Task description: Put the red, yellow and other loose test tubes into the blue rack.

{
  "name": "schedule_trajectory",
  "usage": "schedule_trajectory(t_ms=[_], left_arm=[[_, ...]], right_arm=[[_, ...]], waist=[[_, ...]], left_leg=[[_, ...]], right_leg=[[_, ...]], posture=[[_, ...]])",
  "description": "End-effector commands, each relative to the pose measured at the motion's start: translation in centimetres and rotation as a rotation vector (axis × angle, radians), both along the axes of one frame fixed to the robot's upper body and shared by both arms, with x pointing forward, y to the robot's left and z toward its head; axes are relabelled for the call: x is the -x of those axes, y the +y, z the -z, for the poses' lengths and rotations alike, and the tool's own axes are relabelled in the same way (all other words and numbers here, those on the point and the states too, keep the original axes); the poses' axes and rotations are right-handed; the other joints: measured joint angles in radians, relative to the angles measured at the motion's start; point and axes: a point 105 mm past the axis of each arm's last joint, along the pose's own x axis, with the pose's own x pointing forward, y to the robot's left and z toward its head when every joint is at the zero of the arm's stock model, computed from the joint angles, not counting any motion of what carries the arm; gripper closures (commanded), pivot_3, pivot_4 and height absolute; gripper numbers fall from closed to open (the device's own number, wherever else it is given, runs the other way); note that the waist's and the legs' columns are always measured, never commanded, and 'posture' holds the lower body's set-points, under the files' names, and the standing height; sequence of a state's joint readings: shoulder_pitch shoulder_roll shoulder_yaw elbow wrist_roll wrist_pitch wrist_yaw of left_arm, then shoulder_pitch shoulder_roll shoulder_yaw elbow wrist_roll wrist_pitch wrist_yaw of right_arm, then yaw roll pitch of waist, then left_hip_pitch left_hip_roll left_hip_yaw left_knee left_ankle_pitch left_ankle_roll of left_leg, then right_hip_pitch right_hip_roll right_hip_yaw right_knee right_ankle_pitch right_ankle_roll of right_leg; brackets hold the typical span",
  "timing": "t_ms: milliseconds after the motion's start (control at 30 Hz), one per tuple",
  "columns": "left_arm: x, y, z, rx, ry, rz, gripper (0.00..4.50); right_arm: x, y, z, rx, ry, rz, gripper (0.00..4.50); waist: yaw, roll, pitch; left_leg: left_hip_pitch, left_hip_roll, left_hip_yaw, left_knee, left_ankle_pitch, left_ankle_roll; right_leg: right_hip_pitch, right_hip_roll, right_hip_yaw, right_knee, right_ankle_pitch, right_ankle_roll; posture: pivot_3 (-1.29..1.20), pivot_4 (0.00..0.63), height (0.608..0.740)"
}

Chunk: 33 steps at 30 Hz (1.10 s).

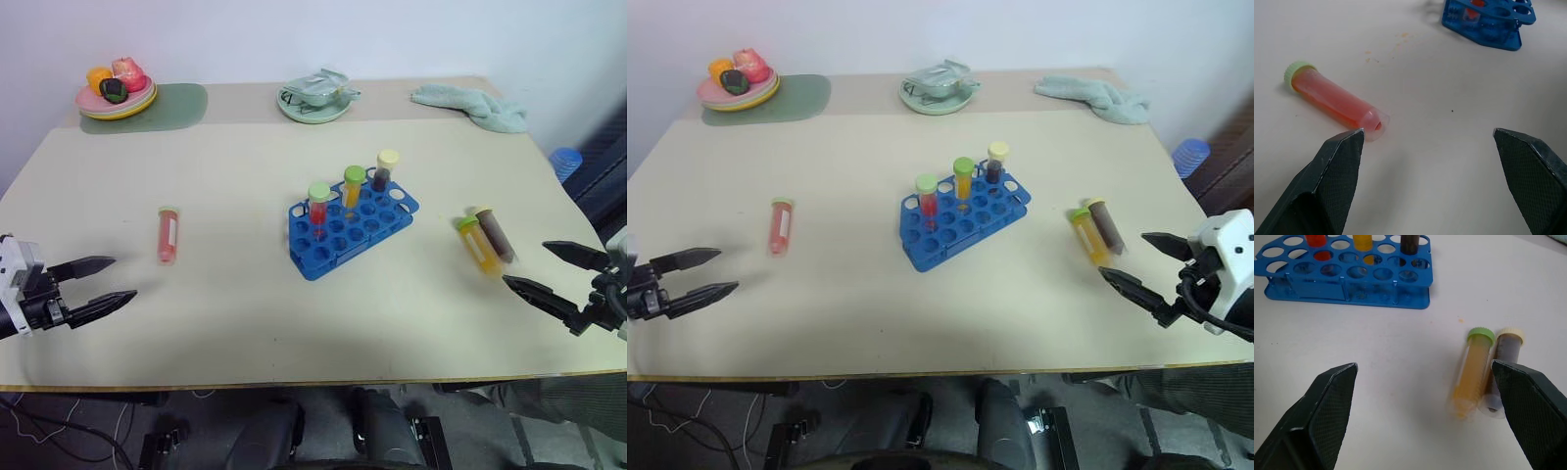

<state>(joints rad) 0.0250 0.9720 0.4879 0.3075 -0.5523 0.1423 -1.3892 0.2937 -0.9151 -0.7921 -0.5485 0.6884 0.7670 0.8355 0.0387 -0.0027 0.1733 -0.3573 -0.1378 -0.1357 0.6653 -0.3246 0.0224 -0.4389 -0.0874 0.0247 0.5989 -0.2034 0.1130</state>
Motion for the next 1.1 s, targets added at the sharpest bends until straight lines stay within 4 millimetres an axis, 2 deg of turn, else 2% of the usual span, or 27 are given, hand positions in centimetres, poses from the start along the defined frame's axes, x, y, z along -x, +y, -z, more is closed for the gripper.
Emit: schedule_trajectory(t_ms=[33,333,533,767,867,1100], left_arm=[[0.0,0.4,-1.1,-0.025,-0.038,-0.007,0.16],[-0.2,-1.5,-1.4,0.054,-0.039,0.06,0.16],[-0.8,-4.9,-2.8,0.17,-0.075,0.184,0.16],[-1.2,-11.0,-4.3,0.285,-0.12,0.379,0.16],[-1.4,-15.0,-4.5,0.31,-0.154,0.492,0.16],[-1.7,-19.8,-1.7,0.2,-0.152,0.581,0.16]], right_arm=[[0.1,-0.1,-0.5,0.014,-0.026,-0.003,0.02],[-0.5,-0.7,-0.3,0.041,-0.028,0.024,0.02],[-2.7,-0.7,-0.9,0.067,-0.052,0.064,0.02],[-7.4,-2.8,-1.1,0.062,0.043,0.148,0.02],[-9.4,-4.4,-0.1,0.114,0.137,0.166,0.02],[-12.8,-6.0,0.6,0.114,0.231,0.23,0.02]], waist=[[0.0,0.0,0.0],[0.0,0.0,0.0],[-0.001,0.0,0.0],[-0.004,0.001,0.0],[-0.001,0.002,0.0],[-0.015,0.003,0.0]], left_leg=[[0.0,0.0,0.0,0.0,0.0,0.0],[0.0,0.0,0.0,0.0,0.0,0.0],[0.001,0.0,0.0,0.001,0.001,-0.002],[0.001,0.0,0.001,0.001,0.004,-0.007],[0.0,0.001,0.002,0.001,0.005,-0.007],[-0.002,0.003,0.005,0.001,0.005,-0.008]], right_leg=[[0.0,0.0,0.0,0.0,0.0,0.0],[0.0,0.0,0.0,0.0,0.0,0.0],[0.0,0.0,0.0,0.001,0.001,-0.001],[0.0,0.0,0.0,0.001,0.001,-0.002],[0.0,0.001,0.0,0.001,0.001,-0.002],[-0.004,0.001,0.0,0.001,0.001,-0.002]], posture=[[0.0,0.15,0.74],[0.0,0.15,0.74],[0.0,0.15,0.74],[0.0,0.15,0.74],[0.0,0.15,0.74],[0.0,0.15,0.74]])
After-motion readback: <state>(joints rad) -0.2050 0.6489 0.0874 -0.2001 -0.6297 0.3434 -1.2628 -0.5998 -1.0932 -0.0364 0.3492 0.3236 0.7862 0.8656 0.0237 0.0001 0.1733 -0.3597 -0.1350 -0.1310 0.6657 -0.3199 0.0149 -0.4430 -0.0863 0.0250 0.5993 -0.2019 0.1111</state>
